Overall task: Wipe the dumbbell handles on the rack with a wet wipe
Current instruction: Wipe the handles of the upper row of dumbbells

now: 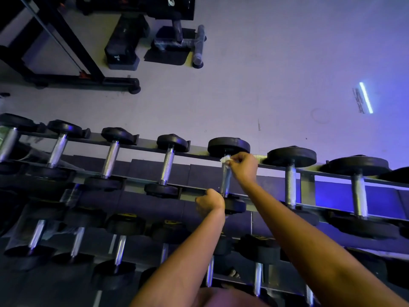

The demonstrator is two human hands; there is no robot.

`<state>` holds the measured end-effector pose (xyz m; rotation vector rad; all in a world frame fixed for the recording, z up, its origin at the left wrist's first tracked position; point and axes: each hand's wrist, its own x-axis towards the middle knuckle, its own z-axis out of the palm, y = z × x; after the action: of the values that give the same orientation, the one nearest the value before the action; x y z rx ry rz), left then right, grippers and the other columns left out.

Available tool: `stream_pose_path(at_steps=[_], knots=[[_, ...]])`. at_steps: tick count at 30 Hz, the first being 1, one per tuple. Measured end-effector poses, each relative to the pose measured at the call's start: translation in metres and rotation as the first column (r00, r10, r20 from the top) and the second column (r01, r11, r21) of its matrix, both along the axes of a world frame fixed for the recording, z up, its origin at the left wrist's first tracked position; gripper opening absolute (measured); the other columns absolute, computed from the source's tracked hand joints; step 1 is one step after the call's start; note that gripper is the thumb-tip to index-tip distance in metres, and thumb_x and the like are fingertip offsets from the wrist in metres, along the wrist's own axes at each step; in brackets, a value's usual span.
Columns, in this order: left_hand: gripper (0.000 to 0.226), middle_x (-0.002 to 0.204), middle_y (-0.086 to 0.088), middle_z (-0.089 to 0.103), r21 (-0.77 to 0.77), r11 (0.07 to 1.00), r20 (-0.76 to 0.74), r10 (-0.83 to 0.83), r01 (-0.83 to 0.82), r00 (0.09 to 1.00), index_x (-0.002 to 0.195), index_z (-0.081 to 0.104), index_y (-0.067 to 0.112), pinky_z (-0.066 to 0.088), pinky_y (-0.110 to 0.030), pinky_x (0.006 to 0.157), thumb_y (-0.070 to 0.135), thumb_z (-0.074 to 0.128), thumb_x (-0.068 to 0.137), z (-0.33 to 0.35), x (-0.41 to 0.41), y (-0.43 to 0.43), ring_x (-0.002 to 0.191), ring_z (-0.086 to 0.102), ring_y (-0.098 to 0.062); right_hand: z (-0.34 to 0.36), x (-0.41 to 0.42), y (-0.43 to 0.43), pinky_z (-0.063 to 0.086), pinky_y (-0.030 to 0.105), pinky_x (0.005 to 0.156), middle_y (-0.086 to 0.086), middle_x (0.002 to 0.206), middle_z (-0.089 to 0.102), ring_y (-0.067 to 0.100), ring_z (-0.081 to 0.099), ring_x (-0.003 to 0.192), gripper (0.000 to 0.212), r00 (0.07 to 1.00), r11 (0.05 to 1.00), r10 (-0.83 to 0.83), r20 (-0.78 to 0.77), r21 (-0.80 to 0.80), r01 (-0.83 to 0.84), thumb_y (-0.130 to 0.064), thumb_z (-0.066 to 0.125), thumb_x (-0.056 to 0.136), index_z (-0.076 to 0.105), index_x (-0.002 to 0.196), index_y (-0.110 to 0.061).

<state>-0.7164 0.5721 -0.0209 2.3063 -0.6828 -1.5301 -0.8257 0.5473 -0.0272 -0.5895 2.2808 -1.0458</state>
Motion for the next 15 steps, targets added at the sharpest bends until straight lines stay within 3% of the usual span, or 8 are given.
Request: stream_pose_path(at_steps=[2,5,8,12,15], knots=[[0.048,0.113,-0.025,0.062,-0.003,1.0,0.026,0.014,-0.013,1.0,0.109,0.06,0.001,0.057,-0.055,0.072,0.031,0.042,0.076,-0.002,-0.002,0.0,0.092,0.06,-0.043,0.0,-0.005,-0.008,0.042,0.02,0.065,0.009,0.083,0.07,0.015,0.061,0.073,0.007,1.0,1.0,0.008,-0.012,0.021,-0.008,-0.004,0.074,0.078,0.073,0.086,-0.004],[0.043,0.12,-0.027,0.059,-0.005,1.0,0.022,0.02,-0.02,1.0,0.116,0.058,-0.003,0.048,-0.037,0.074,0.028,0.045,0.088,0.017,0.0,0.0,0.102,0.058,-0.043,-0.006,0.0,0.004,0.042,0.02,0.056,0.007,0.073,0.067,0.01,0.057,0.063,0.009,0.999,0.996,0.053,0.012,0.075,-0.053,-0.009,0.079,0.075,0.071,0.075,-0.005],[0.04,0.123,-0.027,0.058,0.006,1.0,0.02,-0.001,0.001,1.0,0.119,0.057,-0.004,0.037,-0.036,0.071,0.024,0.045,0.093,0.015,0.0,-0.002,0.107,0.057,-0.042,-0.016,0.017,0.029,0.048,0.027,0.061,0.009,0.067,0.068,0.013,0.06,0.063,0.014,0.998,0.992,0.061,0.027,0.111,-0.064,-0.016,0.082,0.071,0.072,0.069,-0.005],[0.04,0.119,-0.024,0.061,0.0,0.999,0.07,-0.046,0.046,0.997,0.115,0.061,-0.002,0.044,-0.035,0.072,0.026,0.044,0.092,0.006,-0.001,-0.003,0.102,0.059,-0.041,-0.023,0.041,0.054,0.052,0.029,0.065,0.003,0.067,0.068,0.018,0.066,0.069,0.008,0.997,0.992,0.02,0.071,0.126,-0.029,-0.011,0.076,0.072,0.072,0.066,-0.015],[0.042,0.116,-0.022,0.064,-0.019,0.999,0.086,-0.046,0.048,0.995,0.112,0.063,0.0,0.05,-0.038,0.074,0.029,0.042,0.091,-0.001,-0.001,-0.002,0.097,0.061,-0.04,-0.024,0.044,0.055,0.046,0.023,0.061,0.0,0.064,0.065,0.016,0.064,0.067,0.01,0.997,0.993,-0.019,0.08,0.115,0.01,-0.01,0.074,0.072,0.07,0.064,-0.015]])
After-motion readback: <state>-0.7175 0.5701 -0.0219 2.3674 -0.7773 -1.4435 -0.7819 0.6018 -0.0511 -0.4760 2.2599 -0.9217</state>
